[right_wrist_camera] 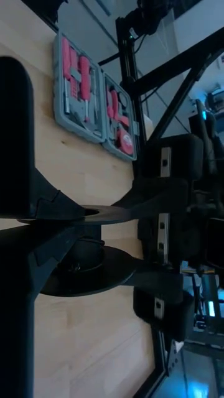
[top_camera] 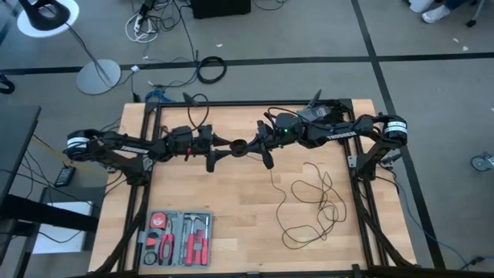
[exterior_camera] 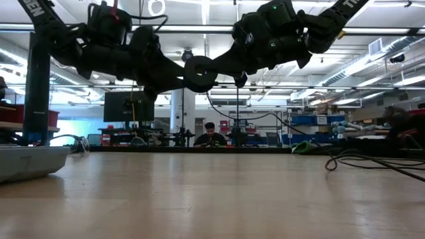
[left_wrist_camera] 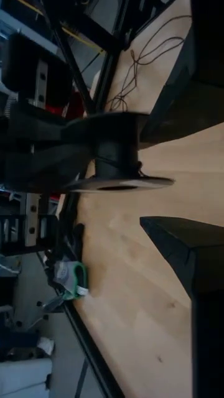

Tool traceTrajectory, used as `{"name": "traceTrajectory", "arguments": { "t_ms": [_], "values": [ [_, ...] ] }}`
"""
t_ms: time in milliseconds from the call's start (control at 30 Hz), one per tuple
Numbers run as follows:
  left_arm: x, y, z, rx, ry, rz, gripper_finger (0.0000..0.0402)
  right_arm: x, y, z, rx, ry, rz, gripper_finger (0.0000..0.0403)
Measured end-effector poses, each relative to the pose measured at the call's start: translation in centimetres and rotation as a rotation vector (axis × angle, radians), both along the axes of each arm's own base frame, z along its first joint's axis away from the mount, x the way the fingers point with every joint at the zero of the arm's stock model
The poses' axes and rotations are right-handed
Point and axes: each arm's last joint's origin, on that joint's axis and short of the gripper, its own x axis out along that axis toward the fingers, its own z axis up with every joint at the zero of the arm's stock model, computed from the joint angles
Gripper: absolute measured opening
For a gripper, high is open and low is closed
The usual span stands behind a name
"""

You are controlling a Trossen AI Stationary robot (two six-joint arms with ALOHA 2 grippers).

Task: Coil cords
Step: Coil the black wire on the spool

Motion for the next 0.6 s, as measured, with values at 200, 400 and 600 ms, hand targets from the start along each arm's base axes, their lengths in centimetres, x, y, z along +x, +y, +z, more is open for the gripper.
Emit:
{"name": "traceTrajectory", "arguments": {
  "t_ms": [200,400,600],
  "values": [
    [0.83,0.19,-0.14,-0.006,0.010,-0.016,0.0201,0.00,0.04,-0.03,0.004,0.004,0.000,0.0003],
    [0.93,0.22,0.18,0.007,-0.024,-0.019,0.0159,-0.04,0.02,0.02,0.005,0.005,-0.001,0.0003],
    [0.95,0.21,0.34,0.009,-0.040,-0.019,0.0120,-0.06,0.02,-0.04,0.007,0.012,-0.002,0.0003]
  ]
}}
